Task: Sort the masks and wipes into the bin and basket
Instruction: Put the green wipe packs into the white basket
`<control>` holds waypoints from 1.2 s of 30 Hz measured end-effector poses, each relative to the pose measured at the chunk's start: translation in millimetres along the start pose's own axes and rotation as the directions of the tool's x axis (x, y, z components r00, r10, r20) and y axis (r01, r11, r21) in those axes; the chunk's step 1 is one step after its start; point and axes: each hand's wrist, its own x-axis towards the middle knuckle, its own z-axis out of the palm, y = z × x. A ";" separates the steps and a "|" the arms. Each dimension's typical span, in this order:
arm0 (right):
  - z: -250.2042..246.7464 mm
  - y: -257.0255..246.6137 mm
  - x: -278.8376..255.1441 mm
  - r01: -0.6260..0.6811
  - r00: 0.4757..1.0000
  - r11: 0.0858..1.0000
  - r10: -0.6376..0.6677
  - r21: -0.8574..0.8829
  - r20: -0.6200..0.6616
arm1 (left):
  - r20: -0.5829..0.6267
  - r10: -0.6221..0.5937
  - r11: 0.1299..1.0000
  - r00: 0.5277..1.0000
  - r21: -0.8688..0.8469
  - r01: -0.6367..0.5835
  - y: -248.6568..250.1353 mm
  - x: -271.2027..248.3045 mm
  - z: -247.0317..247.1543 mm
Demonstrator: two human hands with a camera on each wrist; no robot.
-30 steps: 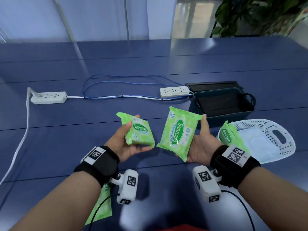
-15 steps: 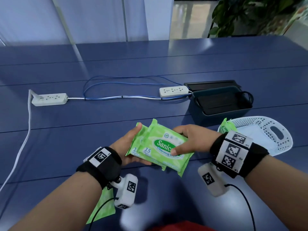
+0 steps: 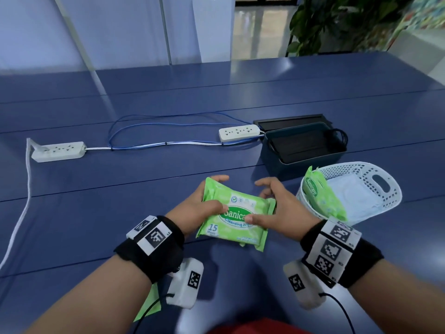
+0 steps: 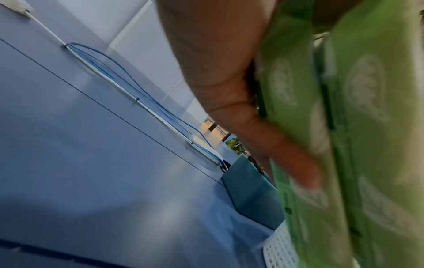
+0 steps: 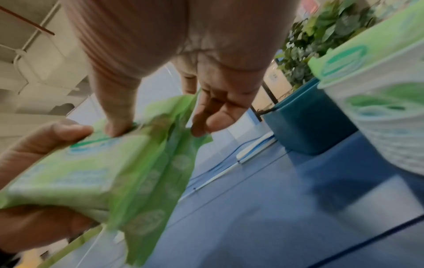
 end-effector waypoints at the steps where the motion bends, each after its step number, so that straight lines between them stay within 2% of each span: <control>1: -4.2 4.1 -4.1 0.005 0.999 0.999 -0.003 0.041 -0.040 | -0.029 0.017 1.000 0.999 0.000 -0.017 1.1 2.3 3.1; 5: -41.3 26.2 -39.8 -0.008 0.988 0.997 0.019 0.072 -0.153 | -0.144 0.044 0.998 0.989 -0.028 -0.049 8.6 13.3 12.9; 8: -75.7 60.3 -80.5 -0.144 0.979 0.989 0.141 -0.014 -0.147 | -0.189 0.045 0.998 0.981 -0.044 -0.054 15.6 24.1 24.5; 10: -94.3 89.4 -102.9 -0.268 0.954 0.955 0.245 -0.123 -0.174 | -0.189 0.060 0.998 0.980 -0.025 -0.065 19.6 32.5 39.8; 15: -121.5 168.7 -143.0 -0.542 0.823 0.815 0.465 -0.207 -0.325 | -0.230 0.149 0.988 0.962 0.004 -0.152 28.5 58.0 98.3; 18: -130.3 210.8 -161.0 -0.619 0.743 0.769 0.509 -0.156 -0.434 | -0.271 0.241 0.968 0.932 0.132 -0.212 32.9 78.7 136.6; 20: -134.7 231.8 -164.3 -0.657 0.712 0.733 0.526 -0.178 -0.465 | -0.293 0.313 0.942 0.903 0.214 -0.257 34.2 93.1 160.8; 23: -140.8 247.2 -157.9 -0.655 0.720 0.721 0.503 -0.227 -0.479 | -0.307 0.400 0.889 0.863 0.360 -0.284 29.7 113.4 195.6; 27: -147.4 257.2 -145.9 -0.647 0.726 0.720 0.483 -0.249 -0.490 | -0.329 0.462 0.799 0.824 0.558 -0.225 8.9 135.5 225.6; 30: -153.3 268.9 -145.3 -0.653 0.732 0.717 0.516 -0.242 -0.445 | -0.299 0.484 0.738 0.823 0.644 -0.200 -6.8 142.9 236.1; 36: -156.7 279.5 -152.1 -0.659 0.737 0.690 0.514 -0.299 -0.439 | -0.085 0.516 0.521 0.853 0.821 -0.234 -12.4 146.0 254.4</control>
